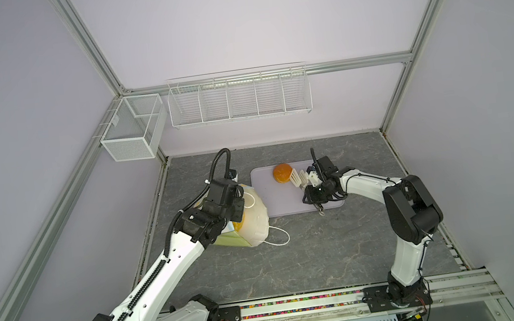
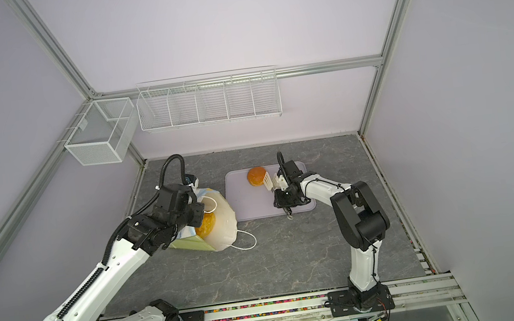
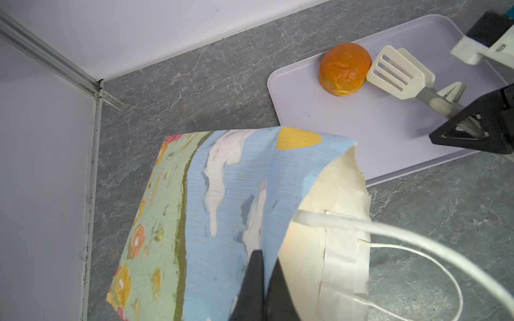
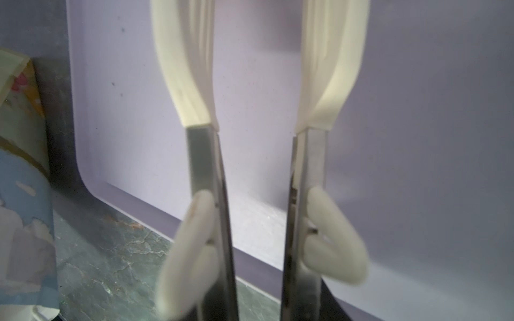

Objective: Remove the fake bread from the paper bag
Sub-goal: 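Lower the bread roll onto the lavender tray and open the tongs, then move the tongs with the right gripper back toward the bag opening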

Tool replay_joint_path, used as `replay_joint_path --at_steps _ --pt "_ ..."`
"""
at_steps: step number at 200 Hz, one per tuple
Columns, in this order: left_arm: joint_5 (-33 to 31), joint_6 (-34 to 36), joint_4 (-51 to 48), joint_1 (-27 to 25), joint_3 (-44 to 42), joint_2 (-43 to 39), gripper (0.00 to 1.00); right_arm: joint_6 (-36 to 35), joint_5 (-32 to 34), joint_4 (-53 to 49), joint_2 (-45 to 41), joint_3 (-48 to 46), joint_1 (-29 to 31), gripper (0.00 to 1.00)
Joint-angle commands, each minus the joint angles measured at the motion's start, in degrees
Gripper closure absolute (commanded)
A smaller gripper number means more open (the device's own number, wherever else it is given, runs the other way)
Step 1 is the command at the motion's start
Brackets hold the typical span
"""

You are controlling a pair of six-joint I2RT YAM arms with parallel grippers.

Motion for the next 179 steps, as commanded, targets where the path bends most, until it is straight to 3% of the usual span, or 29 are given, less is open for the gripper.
replay_joint_path --at_steps 1,101,179 --pt "0.7 0.1 0.7 0.1 0.0 -0.3 1.00 -1.5 1.7 -2.9 -3.2 -0.1 -0.1 0.59" --pt "1.4 3.2 0.3 0.2 0.0 -0.7 1.00 -1.3 8.2 -9.6 -12.5 -0.5 3.9 0.60" --pt "5.2 6.9 -0.5 0.1 -0.9 -3.7 1.00 6.7 14.9 -19.1 -27.1 -5.2 20.0 0.62"
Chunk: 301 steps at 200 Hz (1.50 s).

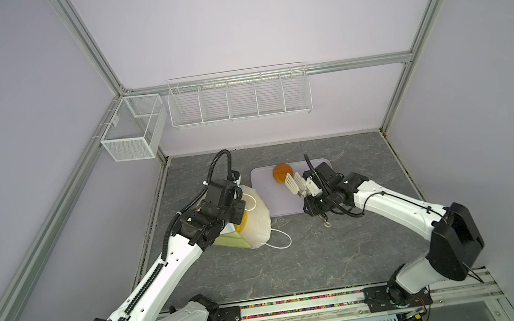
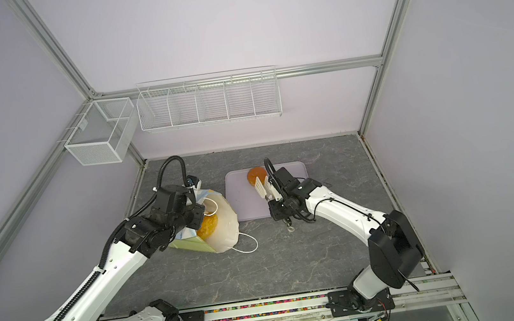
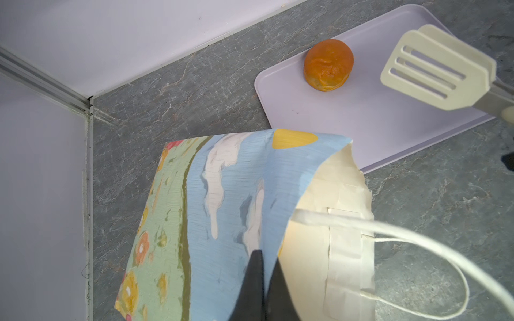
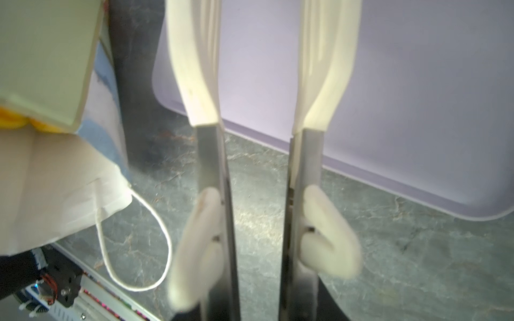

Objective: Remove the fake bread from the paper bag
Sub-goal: 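Move the tongs with the right gripper back toward the bag opening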

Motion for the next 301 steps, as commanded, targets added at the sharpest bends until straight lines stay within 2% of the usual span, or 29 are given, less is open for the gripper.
replay_joint_path --at_steps 1,59,124,168,235,301 --pt "2.2 1.7 -0.4 0.1 -0.6 -1.9 1.00 4.5 3.9 -4.7 -5.8 -1.9 5.4 0.62" --pt "3.3 2.3 -0.4 0.0 -0.8 -3.3 1.00 14.4 9.6 -10.6 -13.5 -3.5 21.5 0.62" --pt "6.2 3.5 -0.1 -0.3 -1.5 -4.6 1.00 19.8 10.0 -9.8 -8.9 0.2 34.7 0.63" --pt "9.1 4.2 -0.3 -0.3 -3.1 -7.1 1.00 19.4 4.6 -2.7 -2.2 3.1 35.5 0.73" --pt "9.6 2.5 -0.2 -0.4 -4.9 -8.4 1.00 19.3 -3.0 0.6 4.4 7.5 35.3 0.72" --pt "11.4 -0.3 2.8 -0.4 -4.8 -7.1 1.00 28.5 -9.1 7.1 8.1 5.2 31.3 0.63"
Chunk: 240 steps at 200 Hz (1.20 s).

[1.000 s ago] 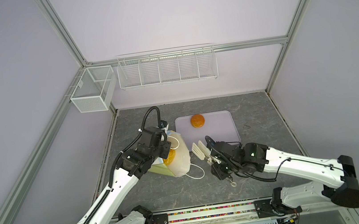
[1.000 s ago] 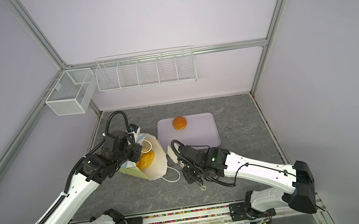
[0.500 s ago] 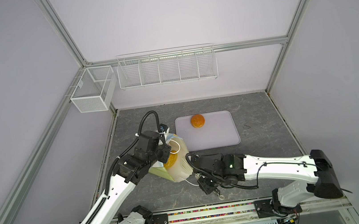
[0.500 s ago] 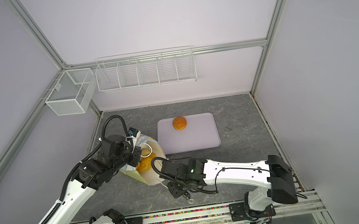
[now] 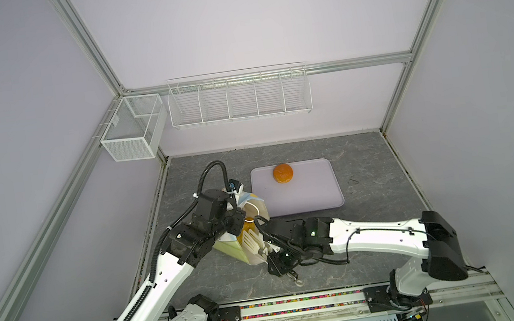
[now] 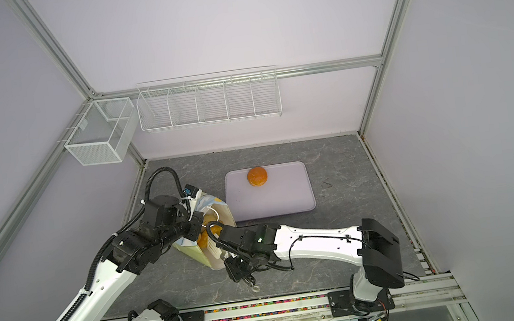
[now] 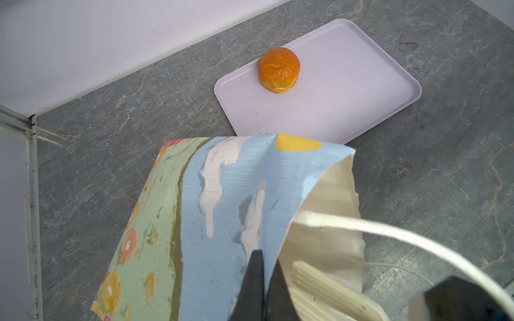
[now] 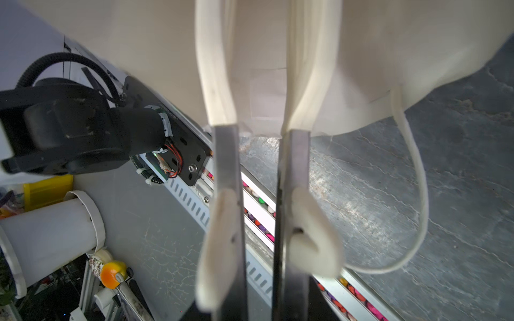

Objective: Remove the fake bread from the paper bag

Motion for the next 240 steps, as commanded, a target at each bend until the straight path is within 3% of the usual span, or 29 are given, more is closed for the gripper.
replay_joint_path --at_steps 1,120,213,240 --pt "1.4 -1.6 2.2 -0.2 -0.4 0.3 1.00 5.6 -3.3 5.2 0.5 -1.3 -1.1 0.63" --pt "2.7 -3.2 4.6 -0.2 -0.8 0.1 1.00 12.7 -1.9 5.8 6.3 2.5 -3.6 0.54" --pt "5.8 -3.9 6.2 -0.2 -2.0 -0.6 1.00 8.7 -7.3 3.9 13.5 9.1 -6.9 0.51" --pt "5.7 -4.0 6.1 -0.2 -2.1 -1.0 1.00 7.5 -6.5 2.7 13.8 9.6 -7.1 0.57"
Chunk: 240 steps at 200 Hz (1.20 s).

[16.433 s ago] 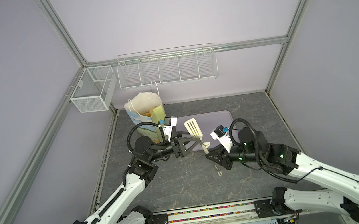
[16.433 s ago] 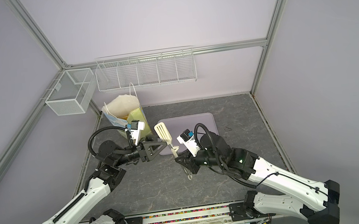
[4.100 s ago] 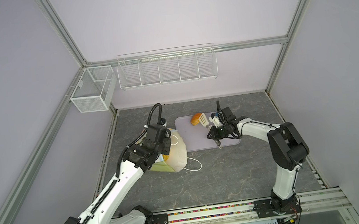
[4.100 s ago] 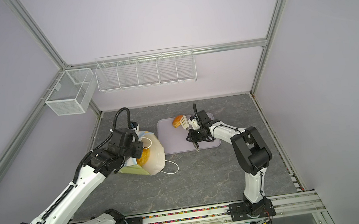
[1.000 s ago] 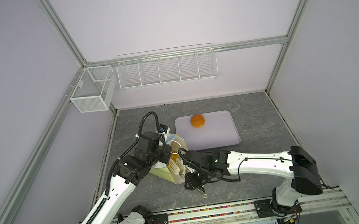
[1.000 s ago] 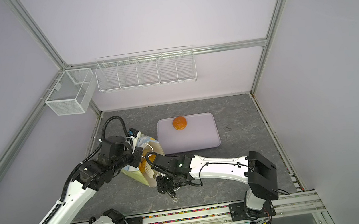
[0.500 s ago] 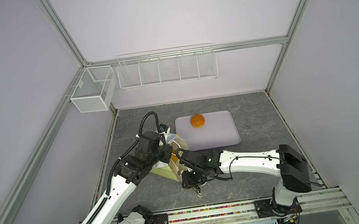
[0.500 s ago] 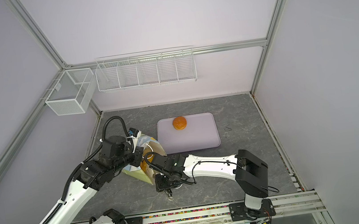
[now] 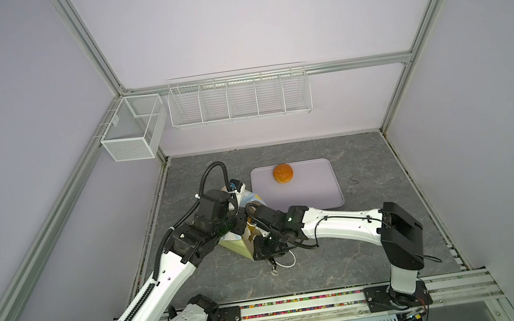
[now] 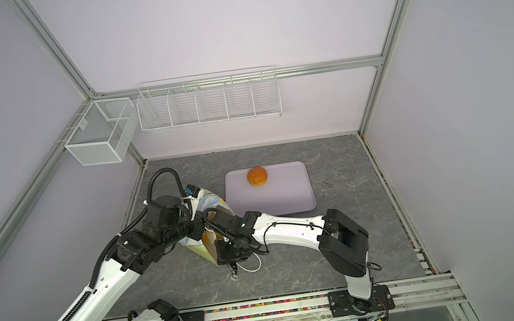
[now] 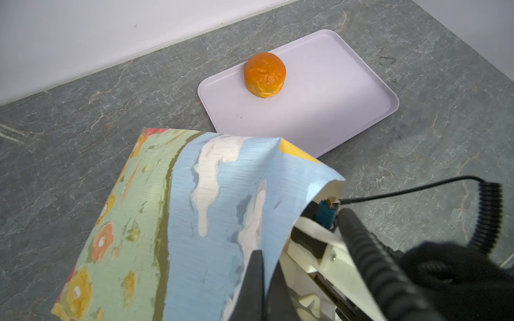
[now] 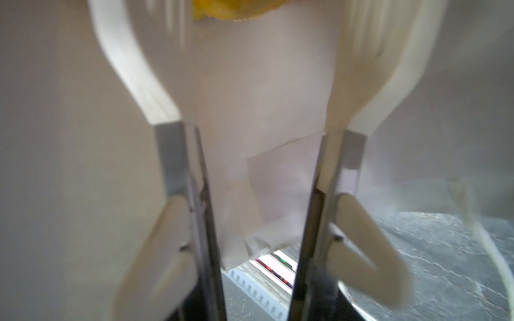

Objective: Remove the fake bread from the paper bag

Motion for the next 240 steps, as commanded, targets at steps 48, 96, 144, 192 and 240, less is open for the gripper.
replay_joint_path --at_steps 48,96,144,192,240 --pt "1.9 -1.0 2.8 -0.2 0.1 -0.9 1.00 -3.7 0.9 -2.7 -1.4 1.0 -1.4 0.82" --pt "0.4 -0.9 2.9 -0.2 -0.3 -0.6 1.00 -6.7 3.5 -6.1 -5.7 0.6 -1.7 0.94" --pt "-1.3 -2.0 3.5 -0.2 -0.5 0.4 1.00 -7.5 4.9 -9.2 -10.9 -1.9 -1.5 0.94" --pt "-1.3 -2.6 3.9 -0.2 -0.2 1.2 1.00 -7.8 6.2 -13.2 -13.0 -2.7 -0.5 0.94" --pt "-1.0 -3.1 3.7 -0.2 0.1 1.2 1.00 -4.5 3.3 -8.1 -11.5 -3.4 0.0 0.75"
